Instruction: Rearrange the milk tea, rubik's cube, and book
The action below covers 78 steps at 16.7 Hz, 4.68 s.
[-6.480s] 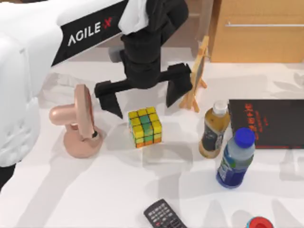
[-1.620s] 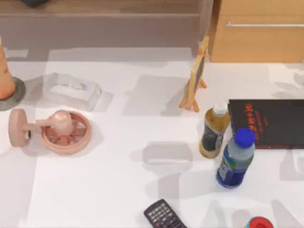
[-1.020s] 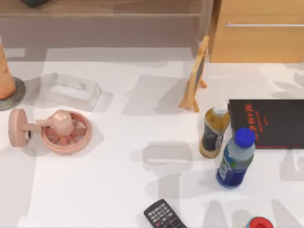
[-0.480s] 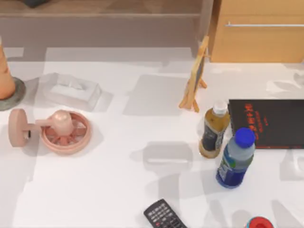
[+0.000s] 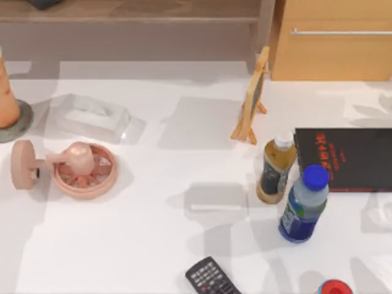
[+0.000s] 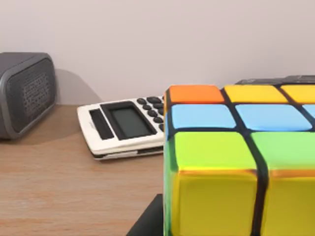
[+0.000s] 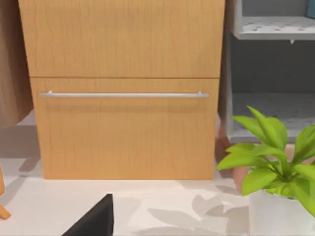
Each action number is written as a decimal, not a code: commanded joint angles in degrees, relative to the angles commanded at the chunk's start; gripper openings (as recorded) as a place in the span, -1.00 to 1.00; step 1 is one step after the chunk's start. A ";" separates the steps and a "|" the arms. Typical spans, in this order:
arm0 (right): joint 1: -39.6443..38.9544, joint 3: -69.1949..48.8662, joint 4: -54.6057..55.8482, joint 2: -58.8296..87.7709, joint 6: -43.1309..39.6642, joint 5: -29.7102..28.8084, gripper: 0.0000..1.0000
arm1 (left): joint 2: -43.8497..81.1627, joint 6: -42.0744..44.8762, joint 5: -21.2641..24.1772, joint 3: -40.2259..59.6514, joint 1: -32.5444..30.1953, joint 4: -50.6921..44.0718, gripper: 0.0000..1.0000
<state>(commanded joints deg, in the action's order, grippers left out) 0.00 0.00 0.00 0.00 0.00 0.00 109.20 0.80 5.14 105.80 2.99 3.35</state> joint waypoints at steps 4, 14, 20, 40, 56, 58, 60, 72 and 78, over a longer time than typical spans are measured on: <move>0.00 0.00 0.00 0.00 0.00 0.00 1.00 | 0.00 0.00 0.00 0.00 0.00 0.00 -0.40; 0.00 0.00 0.00 0.00 0.00 0.00 1.00 | 0.00 0.00 0.00 0.00 0.00 0.00 1.00; 0.00 0.00 0.00 0.00 0.00 0.00 1.00 | 0.00 0.00 0.00 0.00 0.00 0.00 1.00; 0.00 0.00 0.00 0.00 0.00 0.00 1.00 | -14.93 0.01 -0.83 -16.75 0.73 1.31 1.00; 0.00 0.00 0.00 0.00 0.00 0.00 1.00 | -93.40 -0.77 -4.83 -90.15 -1.76 -2.59 1.00; 0.00 0.00 0.00 0.00 0.00 0.00 1.00 | -100.68 -0.80 -4.97 -97.30 -2.31 -2.93 1.00; 0.00 0.00 0.00 0.00 0.00 0.00 1.00 | -105.83 -0.81 -5.07 -102.42 -2.72 -3.17 1.00; 2.12 -5.79 2.62 5.97 -0.13 1.56 1.00 | -109.21 -0.80 -5.15 -105.80 -2.99 -3.35 1.00; 9.01 -26.62 11.12 32.90 -0.29 7.98 1.00 | -109.21 -0.80 -5.15 -105.80 -2.99 -3.35 1.00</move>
<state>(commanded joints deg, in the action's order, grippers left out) 9.01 -26.62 11.12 32.90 -0.29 7.98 0.00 0.00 0.00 0.00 0.00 0.00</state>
